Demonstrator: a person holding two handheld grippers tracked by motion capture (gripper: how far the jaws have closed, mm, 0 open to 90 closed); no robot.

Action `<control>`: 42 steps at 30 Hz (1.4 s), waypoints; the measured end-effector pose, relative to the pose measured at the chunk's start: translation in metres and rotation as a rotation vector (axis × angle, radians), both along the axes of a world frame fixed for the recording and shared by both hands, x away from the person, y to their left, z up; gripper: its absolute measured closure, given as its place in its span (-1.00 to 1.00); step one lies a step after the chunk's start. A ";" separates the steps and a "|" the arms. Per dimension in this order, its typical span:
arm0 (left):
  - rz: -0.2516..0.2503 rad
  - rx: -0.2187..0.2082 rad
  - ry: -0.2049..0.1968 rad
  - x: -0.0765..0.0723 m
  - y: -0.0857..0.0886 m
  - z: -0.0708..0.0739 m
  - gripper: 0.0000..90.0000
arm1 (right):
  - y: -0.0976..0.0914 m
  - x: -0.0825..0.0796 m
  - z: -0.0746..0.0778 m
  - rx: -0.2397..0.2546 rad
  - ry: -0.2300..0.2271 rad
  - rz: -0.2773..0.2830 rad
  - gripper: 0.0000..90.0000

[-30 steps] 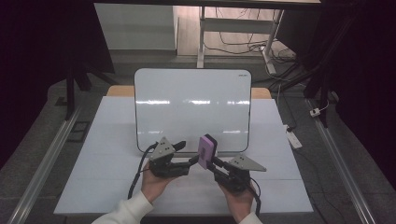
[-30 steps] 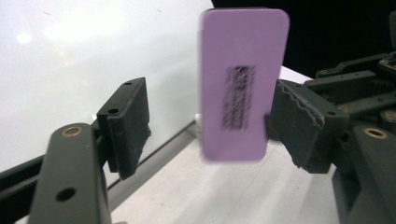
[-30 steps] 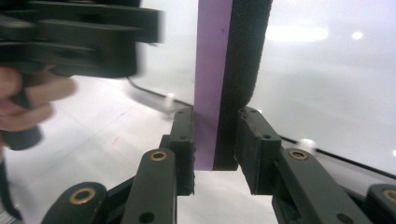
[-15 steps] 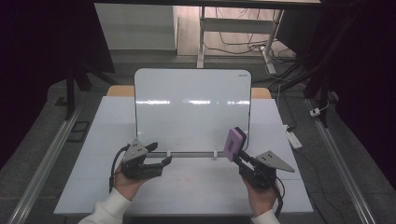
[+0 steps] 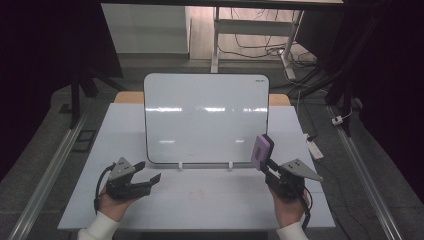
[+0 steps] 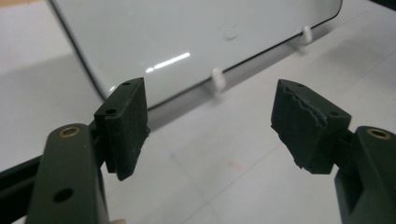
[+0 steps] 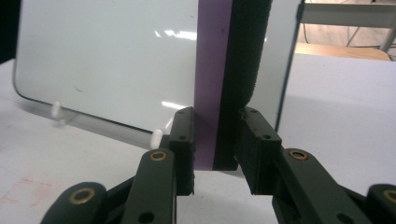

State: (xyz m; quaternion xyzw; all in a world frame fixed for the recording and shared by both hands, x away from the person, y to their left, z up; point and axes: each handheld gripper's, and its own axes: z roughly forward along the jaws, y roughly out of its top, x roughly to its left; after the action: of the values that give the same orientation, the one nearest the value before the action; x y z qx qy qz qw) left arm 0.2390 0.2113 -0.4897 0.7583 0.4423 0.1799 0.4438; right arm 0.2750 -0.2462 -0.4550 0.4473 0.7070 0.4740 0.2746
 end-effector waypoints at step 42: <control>0.040 0.024 0.043 -0.009 0.028 -0.013 -0.36 | 0.036 0.047 -0.015 -0.102 0.074 -0.110 0.28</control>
State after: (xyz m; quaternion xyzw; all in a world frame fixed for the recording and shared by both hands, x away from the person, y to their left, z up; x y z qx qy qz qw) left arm 0.2297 0.2396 -0.5024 0.7585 0.4645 0.1776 0.4212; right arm 0.3219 -0.2101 -0.4699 0.4881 0.7144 0.4045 0.2961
